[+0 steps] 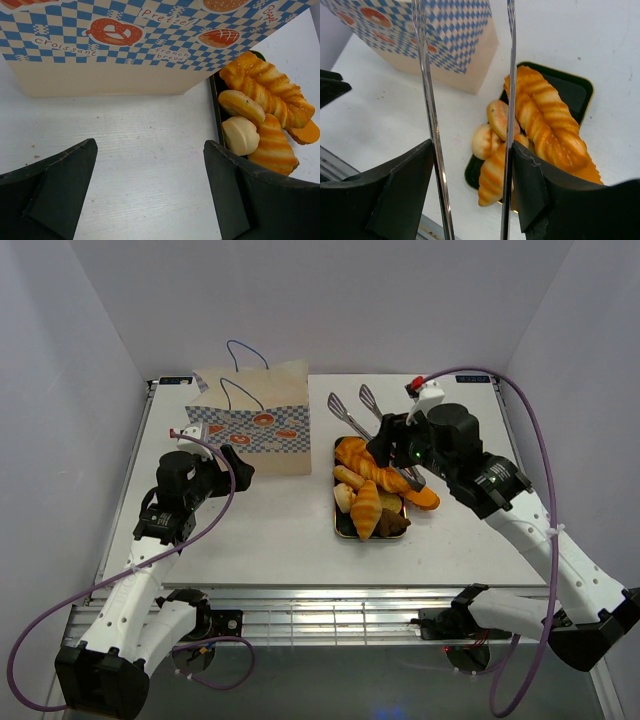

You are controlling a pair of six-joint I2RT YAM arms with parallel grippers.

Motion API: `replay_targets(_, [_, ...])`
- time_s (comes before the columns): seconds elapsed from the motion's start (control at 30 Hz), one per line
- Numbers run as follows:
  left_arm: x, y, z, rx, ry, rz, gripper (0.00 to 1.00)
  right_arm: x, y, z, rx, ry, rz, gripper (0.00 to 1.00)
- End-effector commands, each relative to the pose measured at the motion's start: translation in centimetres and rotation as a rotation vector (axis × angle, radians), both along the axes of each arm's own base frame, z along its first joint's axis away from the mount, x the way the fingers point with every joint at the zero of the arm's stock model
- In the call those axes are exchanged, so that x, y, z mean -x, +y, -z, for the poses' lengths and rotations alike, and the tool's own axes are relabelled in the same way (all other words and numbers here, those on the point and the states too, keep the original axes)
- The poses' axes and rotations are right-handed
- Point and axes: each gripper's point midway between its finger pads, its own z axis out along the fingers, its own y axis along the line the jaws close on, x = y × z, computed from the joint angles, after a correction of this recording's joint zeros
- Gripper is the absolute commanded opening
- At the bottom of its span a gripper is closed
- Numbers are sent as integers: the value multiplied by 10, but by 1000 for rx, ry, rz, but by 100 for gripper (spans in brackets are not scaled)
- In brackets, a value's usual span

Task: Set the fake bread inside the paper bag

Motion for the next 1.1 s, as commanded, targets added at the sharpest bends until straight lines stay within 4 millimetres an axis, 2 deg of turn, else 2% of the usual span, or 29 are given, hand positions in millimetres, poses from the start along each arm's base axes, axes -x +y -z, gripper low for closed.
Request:
replay_targets(0.0, [-1, 1, -18, -1, -42, -7, 98, 8, -26, 1, -24, -45, 101, 66])
replay_targets(0.1, [-1, 3, -19, -4, -41, -14, 98, 17, -42, 21, -9, -18, 149, 67])
replay_targets(0.13, [-1, 3, -17, -6, -37, -15, 98, 20, -47, 42, 25, 22, 163, 67])
replay_targets(0.2, [-2, 4, -18, -7, -39, -21, 98, 27, -55, 55, 34, 44, 189, 67])
replay_targets(0.23, [-2, 4, -17, -8, -37, -21, 98, 31, -59, 74, 59, 81, 192, 67])
replay_targets(0.3, [-2, 4, -17, -10, -36, -24, 98, 39, -62, 85, 57, 109, 197, 67])
replay_targets(0.37, [-2, 4, -17, -10, -36, -25, 98, 47, -66, 107, 78, 160, 198, 66])
replay_targets(0.43, [-2, 5, -16, -12, -31, -28, 98, 57, -67, 116, 59, 202, 194, 66])
replay_targets(0.47, [-2, 5, -16, -12, -30, -27, 98, 68, -64, 126, 65, 246, 151, 65])
replay_targets(0.6, [-3, 5, -15, -13, -27, -28, 98, 91, -65, 137, 40, 288, 94, 65])
replay_targets(0.77, [-3, 5, -14, -14, -23, -29, 98, 103, -72, 150, 51, 322, 96, 65])
replay_targets(0.83, [-3, 5, -15, -14, -24, -28, 98, 108, -75, 162, 70, 355, 94, 64])
replay_targets(1.07, [-3, 6, -15, -16, -25, -35, 98, 118, -71, 183, 69, 402, 62, 64])
